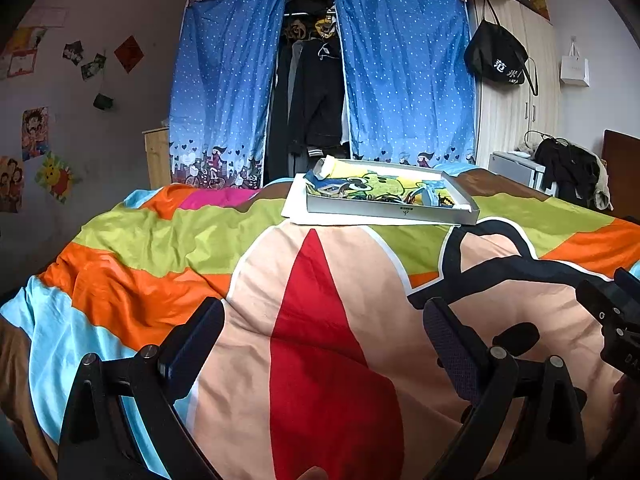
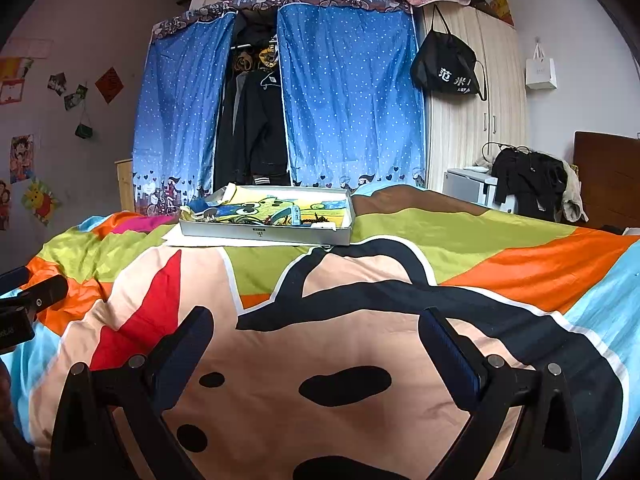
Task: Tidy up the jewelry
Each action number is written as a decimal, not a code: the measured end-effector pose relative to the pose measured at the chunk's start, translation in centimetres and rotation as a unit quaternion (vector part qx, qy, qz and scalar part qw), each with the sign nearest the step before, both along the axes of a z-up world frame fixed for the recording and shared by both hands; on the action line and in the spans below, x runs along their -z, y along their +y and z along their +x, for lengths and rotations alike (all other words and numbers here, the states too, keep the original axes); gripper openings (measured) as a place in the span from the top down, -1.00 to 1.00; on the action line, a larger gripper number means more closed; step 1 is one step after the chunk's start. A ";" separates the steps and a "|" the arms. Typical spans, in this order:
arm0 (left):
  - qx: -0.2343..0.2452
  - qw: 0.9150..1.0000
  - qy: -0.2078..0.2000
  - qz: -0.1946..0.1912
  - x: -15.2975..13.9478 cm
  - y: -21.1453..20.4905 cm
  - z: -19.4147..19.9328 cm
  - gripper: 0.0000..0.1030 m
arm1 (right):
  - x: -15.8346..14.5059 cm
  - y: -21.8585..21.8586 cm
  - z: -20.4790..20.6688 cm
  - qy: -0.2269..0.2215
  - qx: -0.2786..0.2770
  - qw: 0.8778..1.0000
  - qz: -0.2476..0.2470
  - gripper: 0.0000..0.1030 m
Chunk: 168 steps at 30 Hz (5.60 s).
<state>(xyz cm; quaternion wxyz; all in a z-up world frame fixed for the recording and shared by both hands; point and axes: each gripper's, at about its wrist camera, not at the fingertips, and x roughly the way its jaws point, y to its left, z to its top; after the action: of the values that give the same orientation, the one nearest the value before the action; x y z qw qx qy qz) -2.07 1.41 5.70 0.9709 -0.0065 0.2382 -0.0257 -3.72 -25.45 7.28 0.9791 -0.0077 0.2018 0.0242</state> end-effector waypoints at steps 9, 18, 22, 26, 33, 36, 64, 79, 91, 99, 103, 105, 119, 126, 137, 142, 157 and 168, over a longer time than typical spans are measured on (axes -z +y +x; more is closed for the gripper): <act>0.002 1.000 0.002 -0.001 0.1 0.0 0.0 -0.90 | 0.1 -0.2 0.1 0.002 0.000 1.000 0.000 -1.00; 0.005 1.000 0.001 -0.001 0.3 0.1 -0.1 -0.90 | 0.1 -0.2 0.1 0.003 0.001 1.000 0.000 -1.00; 0.004 1.000 0.000 -0.002 0.3 0.2 -0.1 -0.90 | 0.1 -0.2 0.1 0.003 0.000 1.000 0.000 -1.00; 0.004 1.000 -0.001 -0.002 0.3 0.2 -0.1 -0.90 | 0.1 -0.2 0.1 0.003 0.000 1.000 0.000 -1.00; 0.004 1.000 0.000 -0.002 0.3 0.3 -0.1 -0.90 | 0.5 -0.3 0.1 0.005 0.000 1.000 -0.001 -1.00; 0.005 1.000 -0.001 -0.002 0.3 0.3 -0.1 -0.90 | 0.6 -0.4 0.1 0.006 0.000 1.000 -0.001 -1.00; 0.004 1.000 -0.001 -0.003 0.3 0.1 -0.2 -0.90 | 0.8 -0.5 0.0 0.008 -0.001 1.000 -0.003 -1.00; 0.004 1.000 0.001 -0.003 0.3 0.0 -0.2 -0.90 | 0.8 -0.4 0.1 0.009 -0.001 1.000 -0.003 -1.00; 0.004 1.000 0.001 -0.004 0.3 -0.1 -0.2 -0.90 | 0.8 -0.4 0.1 0.009 -0.001 1.000 -0.004 -1.00; 0.004 1.000 0.001 -0.004 0.3 -0.1 -0.2 -0.89 | 0.7 -0.4 0.1 0.009 -0.001 1.000 -0.004 -1.00; 0.004 1.000 0.001 -0.004 0.3 -0.1 -0.2 -0.90 | 0.8 -0.5 0.1 0.009 -0.001 1.000 -0.004 -1.00; 0.004 1.000 0.001 -0.003 0.3 -0.2 -0.2 -0.90 | 0.7 -0.4 0.2 0.009 -0.002 1.000 -0.004 -1.00; 0.004 1.000 0.001 -0.004 0.3 -0.2 -0.2 -0.89 | 0.7 -0.5 0.1 0.009 -0.002 1.000 -0.005 -1.00; 0.004 1.000 0.001 -0.004 0.3 -0.3 -0.2 -0.90 | 0.7 -0.4 0.2 0.010 -0.002 1.000 -0.005 -1.00; 0.004 1.000 0.002 -0.004 0.3 -0.3 -0.2 -0.90 | 0.6 -0.4 0.2 0.010 -0.002 1.000 -0.005 -1.00; 0.004 1.000 0.002 -0.004 0.4 -0.2 -0.3 -0.90 | 0.7 -0.4 0.2 0.010 -0.002 1.000 -0.005 -1.00; -0.010 1.000 0.005 -0.004 1.0 -0.2 -0.5 -0.90 | 0.7 -0.3 0.3 0.010 -0.003 1.000 -0.006 -1.00; -0.012 1.000 0.014 -0.004 1.1 0.2 -0.6 -0.90 | 0.7 -0.3 0.3 0.011 -0.003 1.000 -0.006 -1.00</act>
<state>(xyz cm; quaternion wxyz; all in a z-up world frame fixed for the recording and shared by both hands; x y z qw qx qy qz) -2.68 1.57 4.64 0.9677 -0.0135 0.2512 -0.0153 -3.46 -25.78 6.61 0.9768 -0.0140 0.2123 0.0254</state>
